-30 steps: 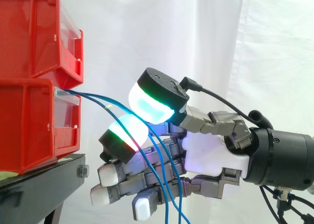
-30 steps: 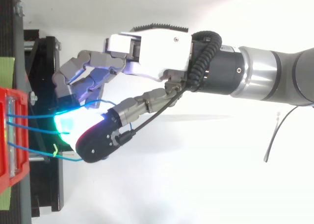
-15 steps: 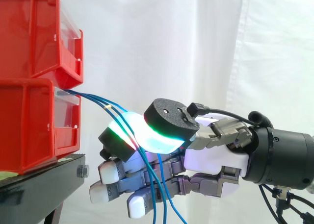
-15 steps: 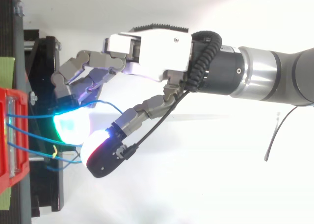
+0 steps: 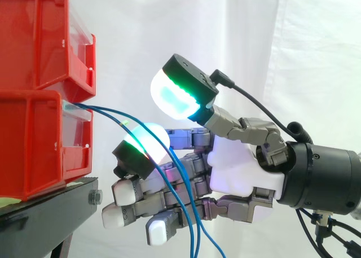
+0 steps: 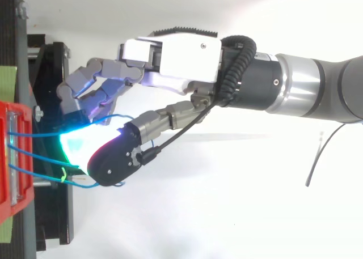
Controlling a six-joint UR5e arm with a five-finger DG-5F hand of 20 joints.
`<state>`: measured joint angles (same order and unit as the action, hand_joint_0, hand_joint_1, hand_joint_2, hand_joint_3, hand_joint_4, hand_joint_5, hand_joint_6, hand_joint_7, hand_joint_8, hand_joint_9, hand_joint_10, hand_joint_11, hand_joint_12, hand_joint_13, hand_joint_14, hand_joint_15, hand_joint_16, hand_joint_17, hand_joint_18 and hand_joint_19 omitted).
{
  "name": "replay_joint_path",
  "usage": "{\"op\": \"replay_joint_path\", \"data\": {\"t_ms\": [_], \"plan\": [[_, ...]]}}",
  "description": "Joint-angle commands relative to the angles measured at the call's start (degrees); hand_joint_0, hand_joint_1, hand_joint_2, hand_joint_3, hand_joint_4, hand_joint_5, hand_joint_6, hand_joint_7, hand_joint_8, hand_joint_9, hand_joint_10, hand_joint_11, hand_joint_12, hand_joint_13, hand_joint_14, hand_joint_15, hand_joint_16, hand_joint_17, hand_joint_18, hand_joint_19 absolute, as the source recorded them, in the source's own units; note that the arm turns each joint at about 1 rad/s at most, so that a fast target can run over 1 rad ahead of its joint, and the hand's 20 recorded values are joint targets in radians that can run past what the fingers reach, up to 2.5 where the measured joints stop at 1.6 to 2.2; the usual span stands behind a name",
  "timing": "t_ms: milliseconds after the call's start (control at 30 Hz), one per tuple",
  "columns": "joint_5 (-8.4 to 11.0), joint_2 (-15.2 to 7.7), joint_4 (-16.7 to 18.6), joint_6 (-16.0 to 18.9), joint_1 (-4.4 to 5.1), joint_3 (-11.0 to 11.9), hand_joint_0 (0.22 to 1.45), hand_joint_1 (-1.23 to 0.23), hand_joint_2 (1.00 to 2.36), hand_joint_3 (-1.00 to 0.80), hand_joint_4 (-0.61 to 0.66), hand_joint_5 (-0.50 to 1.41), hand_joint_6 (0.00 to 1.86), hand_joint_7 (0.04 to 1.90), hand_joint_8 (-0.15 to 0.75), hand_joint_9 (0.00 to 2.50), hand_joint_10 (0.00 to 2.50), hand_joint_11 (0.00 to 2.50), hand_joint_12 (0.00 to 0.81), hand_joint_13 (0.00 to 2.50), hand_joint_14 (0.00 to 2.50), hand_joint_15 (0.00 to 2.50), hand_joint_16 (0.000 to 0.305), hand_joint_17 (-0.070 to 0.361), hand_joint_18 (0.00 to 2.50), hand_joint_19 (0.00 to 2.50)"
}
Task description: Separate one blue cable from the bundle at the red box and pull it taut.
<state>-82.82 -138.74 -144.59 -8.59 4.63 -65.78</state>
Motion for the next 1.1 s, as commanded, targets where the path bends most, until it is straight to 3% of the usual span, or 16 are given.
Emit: {"op": "replay_joint_path", "data": {"t_ms": [0, 133, 200, 400, 633, 800, 833, 867, 900, 933, 1067], "plan": [[-0.14, 0.0, -0.1, 0.0, 0.02, 0.3, 0.58, -0.52, 1.0, -0.5, 0.18, -0.15, 0.86, 1.11, 0.367, 0.85, 0.01, 0.63, 0.401, 0.73, 0.02, 0.44, 0.052, 0.117, 0.74, 0.64], [-0.23, 0.0, 0.0, 0.2, -0.06, 0.3, 0.61, -0.66, 1.0, -0.43, 0.18, -0.15, 0.86, 1.13, 0.365, 0.85, 0.02, 0.64, 0.399, 0.74, 0.01, 0.44, 0.051, 0.115, 0.75, 0.64], [-0.23, 0.0, -0.2, 0.2, -0.06, 0.5, 0.64, -0.81, 1.01, -0.42, 0.17, -0.16, 0.87, 1.12, 0.355, 0.83, 0.02, 0.65, 0.395, 0.74, 0.02, 0.44, 0.051, 0.115, 0.76, 0.62], [-0.32, 0.0, -0.3, 0.2, -0.15, 0.9, 0.62, -0.91, 1.0, -0.5, 0.19, -0.18, 0.89, 1.08, 0.345, 0.83, 0.02, 0.75, 0.384, 0.78, 0.02, 0.5, 0.051, 0.114, 0.79, 0.58], [-0.41, 0.1, -0.1, 0.0, -0.06, 1.0, 0.51, -0.86, 1.0, -0.5, 0.22, -0.2, 0.89, 1.01, 0.362, 0.95, 0.01, 1.15, 0.433, 1.08, 0.02, 1.14, 0.053, 0.119, 0.88, 0.67], [-0.32, 0.2, -0.3, -0.2, -0.06, 1.0, 0.49, -0.81, 1.0, -0.5, 0.23, -0.21, 0.9, 0.96, 0.375, 0.94, 0.0, 1.45, 0.431, 1.15, 0.04, 1.59, 0.057, 0.127, 0.96, 0.85], [-0.32, 0.2, -0.3, -0.2, 0.02, 1.0, 0.49, -0.81, 1.0, -0.5, 0.23, -0.21, 0.9, 0.95, 0.375, 0.93, 0.0, 1.51, 0.432, 1.1, 0.29, 1.49, 0.057, 0.128, 0.97, 0.88], [-0.32, 0.2, -0.3, -0.3, 0.02, 1.0, 0.49, -0.79, 1.0, -0.5, 0.23, -0.21, 0.9, 0.95, 0.375, 0.89, 0.17, 1.47, 0.422, 1.05, 0.51, 1.47, 0.057, 0.129, 0.99, 0.93], [-0.32, 0.3, -0.3, -0.3, 0.02, 1.0, 0.49, -0.78, 1.0, -0.5, 0.23, -0.21, 0.9, 0.94, 0.376, 0.87, 0.24, 1.46, 0.429, 1.04, 0.54, 1.48, 0.057, 0.128, 0.99, 0.96], [-0.32, 0.3, -0.6, -0.5, 0.02, 1.0, 0.49, -0.76, 1.0, -0.5, 0.23, -0.22, 0.9, 0.93, 0.376, 0.83, 0.41, 1.43, 0.427, 0.97, 0.94, 1.36, 0.057, 0.129, 1.0, 1.0], [0.03, 0.4, -1.0, -1.1, 0.02, 1.0, 0.5, -0.75, 1.0, -0.5, 0.22, -0.22, 0.89, 0.92, 0.375, 0.73, 0.81, 1.35, 0.419, 0.84, 1.58, 1.24, 0.054, 0.123, 1.05, 1.18]]}}
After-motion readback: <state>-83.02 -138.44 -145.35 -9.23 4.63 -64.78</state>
